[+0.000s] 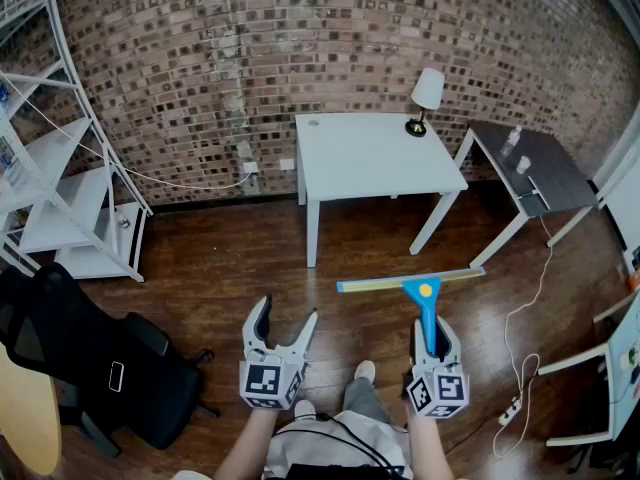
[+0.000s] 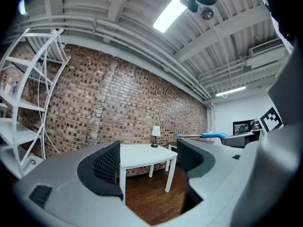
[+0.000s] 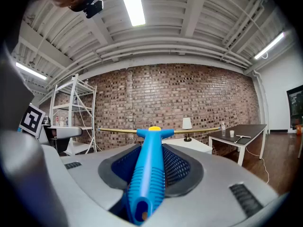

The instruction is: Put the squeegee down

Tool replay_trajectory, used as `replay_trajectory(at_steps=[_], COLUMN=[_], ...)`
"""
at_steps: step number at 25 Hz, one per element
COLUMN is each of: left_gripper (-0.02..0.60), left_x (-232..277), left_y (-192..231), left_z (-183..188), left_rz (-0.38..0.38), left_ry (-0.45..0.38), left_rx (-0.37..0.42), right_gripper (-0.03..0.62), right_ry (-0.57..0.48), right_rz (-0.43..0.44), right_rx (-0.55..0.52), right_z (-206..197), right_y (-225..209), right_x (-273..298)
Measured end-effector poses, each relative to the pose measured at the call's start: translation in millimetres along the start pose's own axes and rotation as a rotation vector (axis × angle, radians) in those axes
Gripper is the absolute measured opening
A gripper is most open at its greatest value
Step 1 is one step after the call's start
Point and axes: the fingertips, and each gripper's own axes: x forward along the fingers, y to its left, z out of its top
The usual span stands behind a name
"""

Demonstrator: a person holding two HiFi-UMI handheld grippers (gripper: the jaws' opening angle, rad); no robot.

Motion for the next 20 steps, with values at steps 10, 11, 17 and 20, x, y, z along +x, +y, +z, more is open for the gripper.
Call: replay_trajectory(at_steps=[10,11,17,20], left_gripper=[0.354,0.354,0.354,0.354], left_x=[103.0,118.1,204.9,230.1], left_y=[-17.9,-17.7,-47.7,-62.9], left_z=[5.0,6.0,22.3,29.1], left_rz=[0.018,0.028,0.067,0.076], left_ry=[-0.004,-0.009,-0.025,-0.022], left_rx=[0.028,0.028,0.081,0.103], right_gripper=[0.158,0.158,0.158,0.158], right_ry=[-0.054,-0.071,-0.101,-0.095], right_rz=[0.031,0.038,0.033,0.040], right_rx=[0.025,0.018,0.006,0.043], right_z=[24.6,31.7,63.1,63.1], right_y=[-76.9,-86.9,-159.1,-183.3], right_x=[116.4,129.2,177.8,197.2])
